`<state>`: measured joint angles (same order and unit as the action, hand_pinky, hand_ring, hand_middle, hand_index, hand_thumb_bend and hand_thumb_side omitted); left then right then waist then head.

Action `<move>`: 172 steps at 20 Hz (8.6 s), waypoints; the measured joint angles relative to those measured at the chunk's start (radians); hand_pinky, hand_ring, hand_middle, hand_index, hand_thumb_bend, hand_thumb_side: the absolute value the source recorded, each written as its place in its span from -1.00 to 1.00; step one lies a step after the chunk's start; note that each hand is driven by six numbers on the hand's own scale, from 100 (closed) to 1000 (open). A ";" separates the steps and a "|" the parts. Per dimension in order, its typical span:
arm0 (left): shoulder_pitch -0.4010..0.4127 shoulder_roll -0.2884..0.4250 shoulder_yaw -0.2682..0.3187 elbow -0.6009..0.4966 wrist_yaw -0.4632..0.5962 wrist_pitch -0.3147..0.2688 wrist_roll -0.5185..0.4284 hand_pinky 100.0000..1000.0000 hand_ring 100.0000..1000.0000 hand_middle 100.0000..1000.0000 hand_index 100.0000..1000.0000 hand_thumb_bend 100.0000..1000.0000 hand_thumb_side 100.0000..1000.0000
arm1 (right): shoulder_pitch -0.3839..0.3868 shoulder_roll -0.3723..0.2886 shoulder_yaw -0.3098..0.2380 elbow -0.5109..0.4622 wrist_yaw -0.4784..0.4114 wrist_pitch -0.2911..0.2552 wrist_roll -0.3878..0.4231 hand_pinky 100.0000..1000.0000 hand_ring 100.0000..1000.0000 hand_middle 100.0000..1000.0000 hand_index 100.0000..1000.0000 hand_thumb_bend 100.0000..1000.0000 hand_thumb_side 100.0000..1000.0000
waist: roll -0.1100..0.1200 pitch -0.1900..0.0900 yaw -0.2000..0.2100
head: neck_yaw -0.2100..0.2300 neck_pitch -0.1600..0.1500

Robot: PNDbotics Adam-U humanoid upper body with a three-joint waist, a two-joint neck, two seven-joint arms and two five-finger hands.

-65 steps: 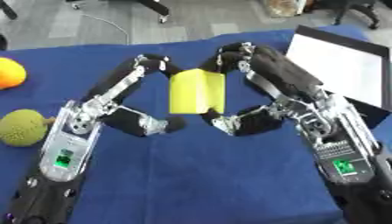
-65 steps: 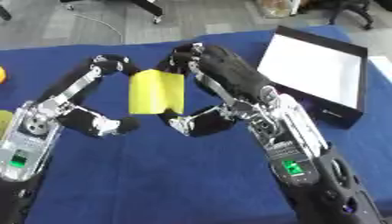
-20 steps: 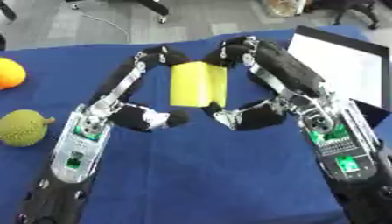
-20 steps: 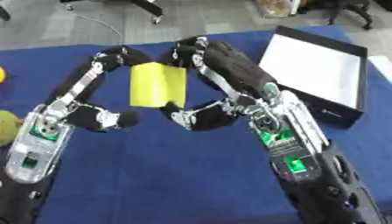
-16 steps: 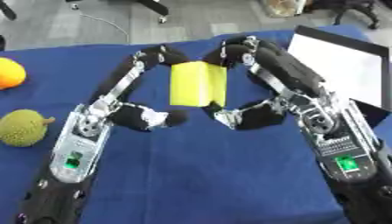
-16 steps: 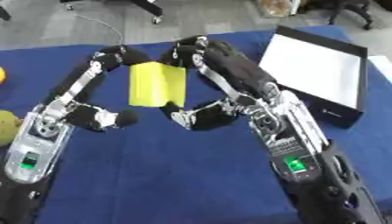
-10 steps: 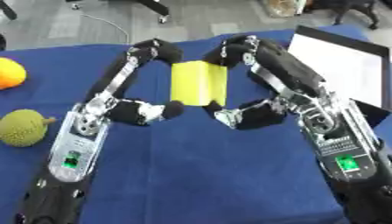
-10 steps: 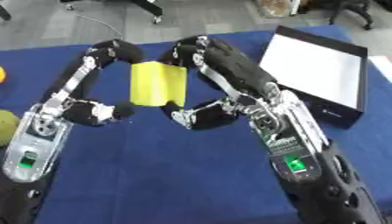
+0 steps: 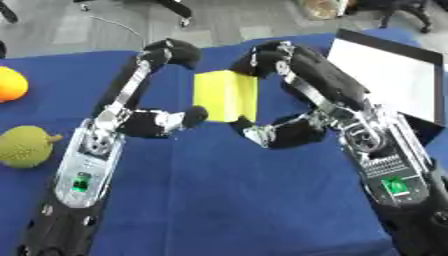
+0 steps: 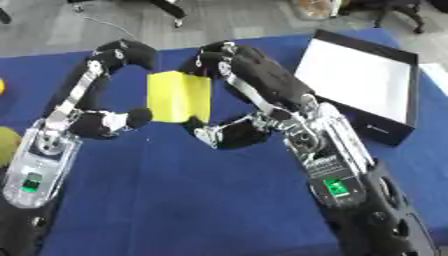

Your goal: Pick up the objects with one hand, pass them to the other hand, and then place them into the box on the other side of the table.

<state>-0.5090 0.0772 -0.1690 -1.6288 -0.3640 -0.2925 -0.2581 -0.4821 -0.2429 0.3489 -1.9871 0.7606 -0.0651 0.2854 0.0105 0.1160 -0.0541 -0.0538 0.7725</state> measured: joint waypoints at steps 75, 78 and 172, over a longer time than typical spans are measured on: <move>0.146 0.604 0.190 0.187 -0.540 0.130 -0.181 0.52 0.30 0.33 0.62 0.16 -0.31 | 0.095 -0.009 -0.056 0.009 -0.063 -0.291 -0.140 0.51 0.66 0.50 0.91 -0.43 -0.46 | 0.016 -0.001 0.013 | 0.179 0.000; 0.149 0.604 0.190 0.229 -0.570 0.144 -0.231 0.50 0.28 0.30 0.59 0.11 -0.37 | 0.095 -0.010 -0.056 0.009 -0.063 -0.292 -0.139 0.52 0.66 0.50 0.91 -0.43 -0.46 | 0.016 -0.001 0.012 | 0.170 0.000; 0.005 0.150 -0.168 -0.143 0.080 -0.114 0.035 0.18 -0.48 -0.61 -0.36 -1.00 -0.91 | -0.098 -0.035 0.055 0.008 -0.264 0.076 0.110 0.26 0.46 0.00 0.52 -0.89 -0.83 | -0.001 -0.001 0.002 | 0.014 0.000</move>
<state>-0.5039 0.2272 -0.3366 -1.7713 -0.2838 -0.4066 -0.2236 -0.5806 -0.2776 0.4037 -1.9790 0.4968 0.0109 0.3953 0.0093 0.1149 -0.0521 -0.0399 0.7726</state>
